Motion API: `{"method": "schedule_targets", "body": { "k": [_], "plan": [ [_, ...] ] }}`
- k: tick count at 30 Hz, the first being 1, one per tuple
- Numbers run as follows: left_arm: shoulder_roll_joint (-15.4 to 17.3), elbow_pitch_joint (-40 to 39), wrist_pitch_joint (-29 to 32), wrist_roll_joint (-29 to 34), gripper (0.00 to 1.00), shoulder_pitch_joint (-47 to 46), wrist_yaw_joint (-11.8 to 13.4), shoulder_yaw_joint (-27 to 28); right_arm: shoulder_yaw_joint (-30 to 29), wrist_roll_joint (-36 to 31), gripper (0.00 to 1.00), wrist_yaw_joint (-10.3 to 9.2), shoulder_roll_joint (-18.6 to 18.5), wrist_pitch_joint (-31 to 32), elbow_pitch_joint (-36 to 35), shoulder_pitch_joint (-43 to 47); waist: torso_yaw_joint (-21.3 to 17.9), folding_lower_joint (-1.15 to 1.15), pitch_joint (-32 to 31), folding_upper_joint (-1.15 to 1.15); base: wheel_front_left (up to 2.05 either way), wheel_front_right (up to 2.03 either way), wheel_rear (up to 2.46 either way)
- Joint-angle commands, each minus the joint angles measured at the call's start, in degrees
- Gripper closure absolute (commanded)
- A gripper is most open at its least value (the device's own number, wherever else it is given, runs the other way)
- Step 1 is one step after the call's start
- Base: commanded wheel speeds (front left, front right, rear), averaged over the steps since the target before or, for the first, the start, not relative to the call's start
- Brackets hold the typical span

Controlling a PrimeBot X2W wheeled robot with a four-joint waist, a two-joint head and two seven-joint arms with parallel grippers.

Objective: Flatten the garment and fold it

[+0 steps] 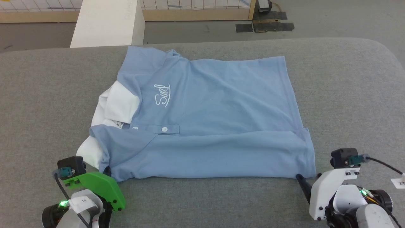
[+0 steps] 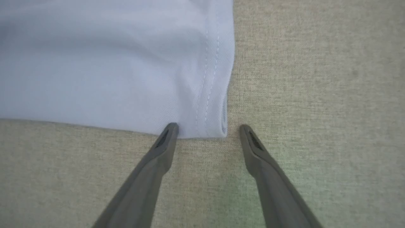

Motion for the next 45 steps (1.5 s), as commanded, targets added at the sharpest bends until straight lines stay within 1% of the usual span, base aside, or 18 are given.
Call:
{"method": "schedule_targets", "body": {
  "k": [1, 3, 4, 5, 9, 15, 19, 22, 26, 31, 33, 37, 41, 42, 43, 44, 45],
  "plan": [
    [-0.65, 0.70, 0.21, 0.38, 1.00, 0.56, -0.36, -0.59, 0.09, -0.15, 0.51, -0.08, 0.06, 2.08, -0.81, -0.67, 0.24, 0.00, 0.21, 0.00, 0.00, 0.00, 0.00],
    [-0.72, 0.70, -0.05, 0.42, 1.00, 0.45, -0.53, -0.78, -0.22, -0.19, 0.78, -0.08, 0.06, 3.38, -2.63, -0.88, 0.46, 0.00, 0.39, 0.00, 0.00, 0.00, 0.00],
    [-0.73, 0.69, -0.29, 0.46, 1.00, 0.36, -0.61, -0.83, -0.34, -0.49, 0.95, -0.08, 0.06, 3.44, -3.51, -1.00, 0.56, 0.00, 0.49, 0.00, 0.00, 0.00, 0.00],
    [-0.73, 0.71, -0.45, 0.49, 1.00, 0.29, -0.67, -0.87, -0.53, -0.64, 1.00, -0.08, 0.06, 3.36, -4.03, -1.09, 0.63, 0.00, 0.56, 0.00, 0.00, 0.00, 0.00],
    [-0.59, 0.94, -1.15, 0.70, 1.00, -0.01, -1.01, -1.13, -1.61, -0.93, 1.00, -0.08, 0.06, 2.69, -4.58, -1.34, 0.92, 0.00, 0.64, 0.00, 0.00, 0.00, 0.00],
    [-0.25, 0.97, -4.02, 1.37, 1.00, 0.05, -1.51, -1.11, -2.38, 0.08, 1.00, -0.08, 0.06, -1.86, -4.84, -0.78, 1.17, 0.00, -0.73, 0.00, 0.00, 0.00, 0.00],
    [0.14, 0.59, -6.41, 1.85, 1.00, 1.11, -1.40, -0.77, -2.86, 1.91, 1.00, -0.08, 0.06, -5.23, -5.44, 1.25, 1.21, 0.00, -2.45, 0.00, 0.00, 0.00, 0.00],
    [0.90, -0.48, -6.83, 1.82, 1.00, 3.15, -1.08, -0.44, -3.25, 3.52, 1.00, -0.08, 0.06, -6.04, -6.33, 4.05, 1.13, 0.00, -3.84, 0.00, 0.00, 0.00, 0.00],
    [2.78, -3.47, -5.13, 1.94, 1.00, 7.13, 0.39, -0.10, -4.24, 4.47, 1.00, -0.08, 0.06, -4.59, -8.80, 8.28, 1.06, 0.00, -4.73, 0.00, 0.00, 0.00, 0.00],
    [5.32, -9.84, -1.68, 2.00, 1.00, 13.57, 3.30, 0.47, -5.29, 4.94, 1.00, -0.08, 0.06, 0.09, -12.96, 13.48, 1.09, 0.00, -4.70, 0.00, 0.00, 0.00, 0.00],
    [5.62, -12.31, -0.14, 1.51, 1.00, 15.99, 4.15, 0.44, -5.41, 5.40, 1.00, -0.08, 0.06, 2.06, -13.95, 15.05, 1.16, 0.00, -4.44, 0.00, 0.00, 0.00, 0.00],
    [5.42, -14.70, 0.66, 0.62, 1.00, 18.33, 4.34, 0.22, -5.85, 5.59, 1.00, -0.08, 0.06, 2.76, -13.69, 16.47, 1.68, 0.00, -3.89, 0.00, 0.00, 0.00, 0.00],
    [4.16, -12.80, -0.96, -0.10, 1.00, 17.31, 2.37, -0.62, -4.84, 5.83, 1.00, -0.08, 0.06, 0.95, -9.78, 15.57, 2.07, 0.00, -3.32, 0.00, 0.00, 0.00, 0.00],
    [3.96, -12.17, -1.45, 0.00, 0.97, 16.85, 1.96, -0.86, -4.63, 6.06, 1.00, -0.08, 0.06, 0.39, -8.84, 15.19, 2.08, 0.00, -3.23, 0.00, 0.00, 0.00, 0.00],
    [3.84, -11.27, -1.56, 0.08, 0.49, 16.30, 1.27, -1.41, -4.51, 6.24, 1.00, -0.08, 0.06, -0.70, -7.81, 14.65, 2.09, 0.00, -3.16, 0.00, 0.00, 0.00, 0.00],
    [3.85, -10.62, -1.67, 0.26, 0.00, 15.86, 0.82, -1.80, -4.35, 6.29, 0.78, -0.08, 0.06, -1.64, -7.07, 14.27, 2.10, 0.00, -3.13, 0.00, 0.00, 0.00, 0.00],
    [3.70, -10.02, -2.29, 0.43, 0.00, 15.37, 0.55, -1.91, -4.15, 6.61, 0.51, -0.08, 0.06, -2.53, -6.19, 13.93, 2.13, 0.00, -3.11, 0.00, 0.00, 0.00, 0.00]
  ]
}}
